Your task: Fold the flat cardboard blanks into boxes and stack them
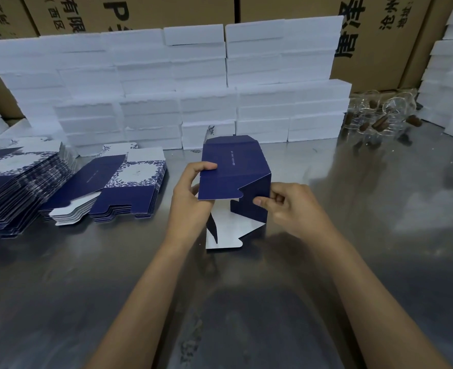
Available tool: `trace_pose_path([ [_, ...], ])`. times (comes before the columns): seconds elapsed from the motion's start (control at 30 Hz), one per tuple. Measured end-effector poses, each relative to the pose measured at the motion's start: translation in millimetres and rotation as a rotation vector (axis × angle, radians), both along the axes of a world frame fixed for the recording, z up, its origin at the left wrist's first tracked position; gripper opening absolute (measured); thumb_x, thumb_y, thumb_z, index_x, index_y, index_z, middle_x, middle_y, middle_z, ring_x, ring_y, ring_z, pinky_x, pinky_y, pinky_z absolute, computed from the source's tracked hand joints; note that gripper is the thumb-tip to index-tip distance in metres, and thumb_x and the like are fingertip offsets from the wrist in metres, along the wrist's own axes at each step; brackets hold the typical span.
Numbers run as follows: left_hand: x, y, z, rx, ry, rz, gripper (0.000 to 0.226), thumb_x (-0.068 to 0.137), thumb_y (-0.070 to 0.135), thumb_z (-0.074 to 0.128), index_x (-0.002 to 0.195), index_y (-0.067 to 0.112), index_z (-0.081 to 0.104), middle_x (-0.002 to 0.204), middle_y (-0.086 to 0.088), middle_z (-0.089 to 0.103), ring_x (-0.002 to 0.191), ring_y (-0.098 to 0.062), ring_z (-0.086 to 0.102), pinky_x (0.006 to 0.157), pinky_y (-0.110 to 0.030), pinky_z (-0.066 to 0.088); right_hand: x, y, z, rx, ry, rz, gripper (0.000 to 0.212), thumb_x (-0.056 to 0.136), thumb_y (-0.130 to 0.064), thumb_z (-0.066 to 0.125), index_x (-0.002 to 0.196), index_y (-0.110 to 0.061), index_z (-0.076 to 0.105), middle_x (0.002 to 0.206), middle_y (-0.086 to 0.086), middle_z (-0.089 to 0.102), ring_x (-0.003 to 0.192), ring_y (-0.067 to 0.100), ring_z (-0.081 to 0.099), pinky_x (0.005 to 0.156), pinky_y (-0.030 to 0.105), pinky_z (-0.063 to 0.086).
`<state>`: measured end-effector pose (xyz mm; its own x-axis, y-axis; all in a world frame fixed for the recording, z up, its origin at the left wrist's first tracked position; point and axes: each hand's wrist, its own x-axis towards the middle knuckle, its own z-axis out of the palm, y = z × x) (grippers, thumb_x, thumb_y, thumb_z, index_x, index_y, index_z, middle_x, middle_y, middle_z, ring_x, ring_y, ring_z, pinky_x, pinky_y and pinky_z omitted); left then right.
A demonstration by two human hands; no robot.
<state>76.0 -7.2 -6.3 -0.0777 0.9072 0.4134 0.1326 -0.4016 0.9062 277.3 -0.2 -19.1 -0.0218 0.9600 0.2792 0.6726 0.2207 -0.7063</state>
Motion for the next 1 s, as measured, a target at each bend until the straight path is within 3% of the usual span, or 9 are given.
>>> trace_pose_path([
  [0.17,-1.4,0.2,0.6,-0.028,-0.013,-0.024,0.039,0.088,0.0,0.068,0.114,0.027,0.062,0.118,0.017,0.068,0.097,-0.008,0.067,0.078,-0.024,0.049,-0.2,-4.4,4.2,0.049,0.05,-0.028,0.047,0.087,-0.044,0.076,0.062,-0.016,0.046,0.055,-0.007,0.043,0.057,0.014,0.04,0.059,0.032,0.036],
  [0.3,-2.2,-0.1,1.5,-0.038,-0.004,-0.073,0.042,0.086,0.003,0.072,0.118,0.027,0.06,0.122,0.014,0.066,0.103,-0.008,0.066,0.083,-0.025,0.051,-2.3,-4.3,10.6,0.156,0.109,-0.036,0.044,0.092,-0.033,0.072,0.067,-0.008,0.048,0.057,-0.002,0.043,0.059,0.016,0.039,0.061,0.033,0.035],
  [0.43,-5.9,0.0,2.0,-0.071,0.015,-0.138,0.052,0.082,0.003,0.076,0.123,0.028,0.058,0.125,0.013,0.065,0.112,-0.011,0.063,0.093,-0.029,0.052,0.6,-7.0,13.7,0.099,0.156,-0.077,0.034,0.088,-0.032,0.073,0.067,-0.017,0.053,0.062,-0.007,0.05,0.059,0.01,0.043,0.062,0.029,0.037],
  [0.57,-9.7,1.3,2.5,-0.122,0.035,-0.236,0.068,0.078,-0.001,0.078,0.13,0.035,0.054,0.123,0.021,0.064,0.123,-0.009,0.057,0.093,-0.027,0.052,-4.0,-9.5,23.2,0.228,0.408,-0.13,0.012,0.091,-0.031,0.071,0.092,-0.025,0.061,0.1,-0.013,0.063,0.094,0.012,0.058,0.084,0.036,0.048],
  [0.67,-10.3,0.2,4.8,-0.16,0.077,-0.33,0.079,0.071,0.008,0.08,0.136,0.041,0.048,0.13,0.022,0.06,0.132,-0.007,0.049,0.097,-0.028,0.051,-7.8,-13.1,26.2,0.181,0.45,-0.026,0.031,0.094,-0.045,0.069,0.122,-0.04,0.06,0.133,-0.027,0.053,0.129,-0.002,0.045,0.104,0.028,0.042],
  [0.73,-10.7,-1.5,6.4,-0.17,0.095,-0.378,0.084,0.069,0.011,0.081,0.138,0.044,0.045,0.135,0.021,0.056,0.133,-0.008,0.048,0.094,-0.027,0.052,-8.6,-13.6,23.0,0.106,0.391,0.046,0.042,0.093,-0.044,0.069,0.133,-0.043,0.057,0.149,-0.028,0.041,0.142,-0.004,0.033,0.116,0.03,0.033],
  [0.9,-12.3,-6.3,10.1,-0.217,0.099,-0.436,0.09,0.066,0.02,0.086,0.138,0.051,0.042,0.136,0.029,0.053,0.129,0.004,0.048,0.086,-0.011,0.049,-9.5,-12.8,16.9,0.091,0.448,0.097,0.038,0.092,-0.029,0.073,0.129,-0.033,0.064,0.156,-0.019,0.038,0.141,0.001,0.04,0.119,0.042,0.035],
  [1.0,-8.9,-7.5,10.1,-0.192,0.073,-0.323,0.071,0.074,0.025,0.085,0.132,0.048,0.051,0.127,0.031,0.059,0.126,0.0,0.052,0.088,-0.016,0.052,-10.3,-11.6,16.0,0.118,0.478,0.097,0.035,0.091,-0.026,0.075,0.125,-0.03,0.067,0.155,-0.015,0.041,0.139,0.003,0.044,0.115,0.048,0.04],
])
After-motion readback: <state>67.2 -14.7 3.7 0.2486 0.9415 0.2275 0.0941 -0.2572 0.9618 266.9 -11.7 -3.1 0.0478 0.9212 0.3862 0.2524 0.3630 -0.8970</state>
